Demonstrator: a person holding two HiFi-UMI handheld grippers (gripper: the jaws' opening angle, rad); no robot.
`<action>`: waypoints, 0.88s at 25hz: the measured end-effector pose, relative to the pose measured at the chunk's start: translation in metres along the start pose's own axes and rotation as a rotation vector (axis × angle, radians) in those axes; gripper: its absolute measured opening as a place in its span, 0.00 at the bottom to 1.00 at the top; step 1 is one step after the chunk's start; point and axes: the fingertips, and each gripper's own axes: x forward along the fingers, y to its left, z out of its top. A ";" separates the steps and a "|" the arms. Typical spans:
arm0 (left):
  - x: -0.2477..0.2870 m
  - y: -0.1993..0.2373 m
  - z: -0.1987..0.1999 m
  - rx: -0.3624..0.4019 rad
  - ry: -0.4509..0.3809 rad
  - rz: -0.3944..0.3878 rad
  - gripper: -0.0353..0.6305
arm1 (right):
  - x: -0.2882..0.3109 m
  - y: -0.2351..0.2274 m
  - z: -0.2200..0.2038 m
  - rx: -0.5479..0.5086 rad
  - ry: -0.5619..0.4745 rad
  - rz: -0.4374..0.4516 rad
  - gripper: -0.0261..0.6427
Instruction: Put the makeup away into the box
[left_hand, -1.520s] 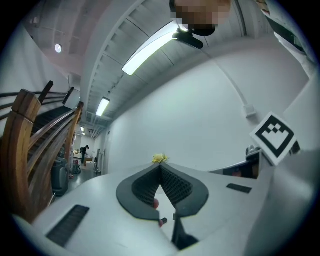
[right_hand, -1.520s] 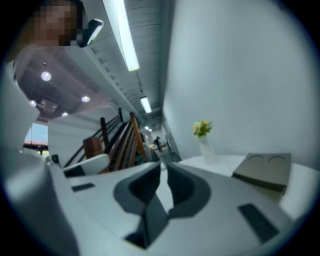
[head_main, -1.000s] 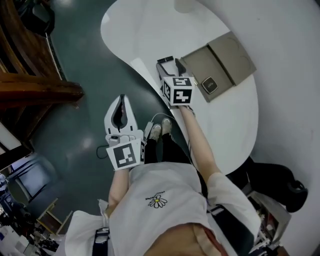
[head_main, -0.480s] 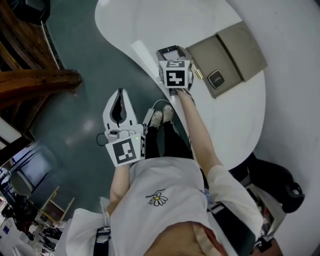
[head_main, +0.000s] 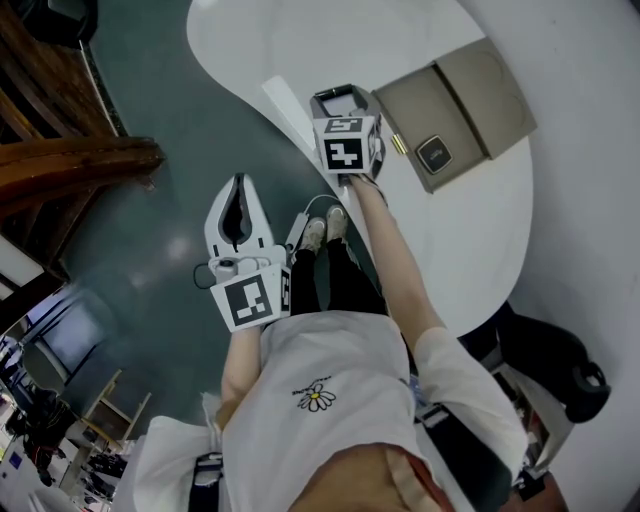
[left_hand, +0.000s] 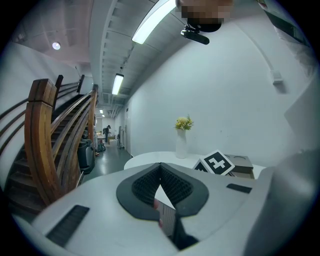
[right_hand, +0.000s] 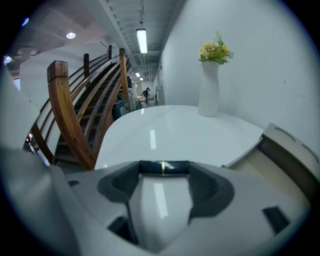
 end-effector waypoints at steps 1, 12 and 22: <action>-0.001 0.000 0.000 0.000 -0.001 0.000 0.08 | 0.000 0.000 0.000 -0.003 -0.002 -0.001 0.50; -0.018 0.004 0.008 0.008 -0.025 0.012 0.08 | -0.020 -0.001 0.016 -0.033 -0.077 -0.019 0.50; -0.034 -0.007 0.055 -0.008 -0.148 -0.017 0.08 | -0.148 0.000 0.094 -0.002 -0.356 -0.054 0.50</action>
